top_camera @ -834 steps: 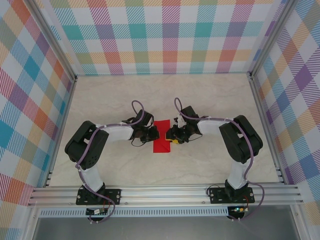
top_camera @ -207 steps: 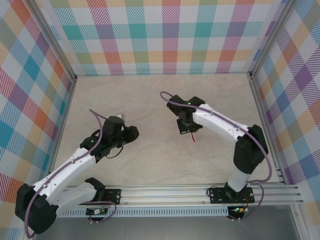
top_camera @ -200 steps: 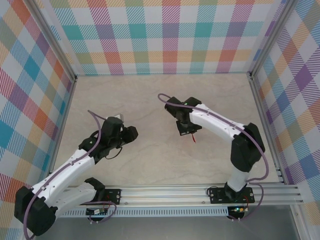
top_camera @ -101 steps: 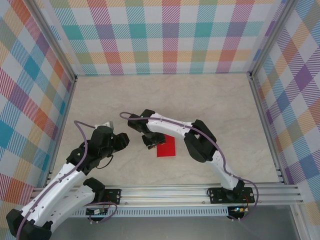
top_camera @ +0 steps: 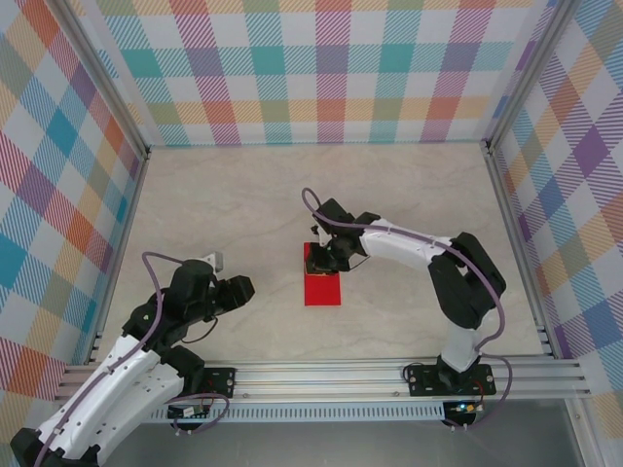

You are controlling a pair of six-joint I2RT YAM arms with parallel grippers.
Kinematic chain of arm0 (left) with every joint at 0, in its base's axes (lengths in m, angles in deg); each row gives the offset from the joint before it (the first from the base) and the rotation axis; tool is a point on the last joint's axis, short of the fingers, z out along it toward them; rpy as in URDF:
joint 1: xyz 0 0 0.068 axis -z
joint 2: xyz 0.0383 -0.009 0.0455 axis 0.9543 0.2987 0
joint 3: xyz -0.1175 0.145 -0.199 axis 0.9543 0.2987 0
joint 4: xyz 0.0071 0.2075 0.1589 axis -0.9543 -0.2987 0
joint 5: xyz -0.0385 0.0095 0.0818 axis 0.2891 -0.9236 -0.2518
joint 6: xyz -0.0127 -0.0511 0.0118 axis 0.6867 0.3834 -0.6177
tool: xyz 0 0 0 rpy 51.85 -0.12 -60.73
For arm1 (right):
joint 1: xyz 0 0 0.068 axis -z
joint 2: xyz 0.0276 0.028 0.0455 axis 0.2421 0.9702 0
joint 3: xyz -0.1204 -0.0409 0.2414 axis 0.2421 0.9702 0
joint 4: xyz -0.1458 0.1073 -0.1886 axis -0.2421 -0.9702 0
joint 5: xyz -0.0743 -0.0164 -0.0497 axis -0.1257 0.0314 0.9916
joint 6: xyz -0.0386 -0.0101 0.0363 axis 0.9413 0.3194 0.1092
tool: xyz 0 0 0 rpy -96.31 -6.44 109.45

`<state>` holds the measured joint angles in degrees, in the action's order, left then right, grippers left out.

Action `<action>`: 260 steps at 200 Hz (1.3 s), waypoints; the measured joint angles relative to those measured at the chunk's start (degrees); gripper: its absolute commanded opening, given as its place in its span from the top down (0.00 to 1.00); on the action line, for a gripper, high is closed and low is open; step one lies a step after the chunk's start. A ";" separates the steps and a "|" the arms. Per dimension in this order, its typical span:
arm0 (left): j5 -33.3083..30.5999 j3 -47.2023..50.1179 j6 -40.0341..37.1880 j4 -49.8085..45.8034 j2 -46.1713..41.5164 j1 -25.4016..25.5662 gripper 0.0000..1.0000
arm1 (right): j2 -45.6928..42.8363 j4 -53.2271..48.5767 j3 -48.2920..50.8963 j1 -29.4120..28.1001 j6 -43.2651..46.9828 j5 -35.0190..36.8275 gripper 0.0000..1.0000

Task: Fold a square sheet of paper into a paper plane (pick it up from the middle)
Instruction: Move the paper to the center of the table.

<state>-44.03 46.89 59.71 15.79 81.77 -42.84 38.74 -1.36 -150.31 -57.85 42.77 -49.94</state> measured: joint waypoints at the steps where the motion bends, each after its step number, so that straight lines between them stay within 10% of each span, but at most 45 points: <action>1: 0.09 0.04 0.02 0.07 0.02 0.00 0.48 | 0.28 0.31 0.09 0.02 -0.09 -0.20 0.87; 103: 7.13 -0.04 2.16 15.96 20.28 0.00 0.54 | 7.19 12.68 5.46 2.10 -1.36 -8.63 0.79; 180: 10.16 -10.16 1.73 26.40 42.82 0.79 0.68 | -17.35 14.49 19.98 11.89 -1.84 -4.72 0.62; 260: 12.24 -21.90 0.63 28.37 59.39 4.33 0.76 | -18.36 13.35 27.43 15.23 -3.17 -6.25 0.59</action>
<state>-31.79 24.99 60.34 44.16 141.16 -38.51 20.38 11.99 -122.88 -42.61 39.60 -56.20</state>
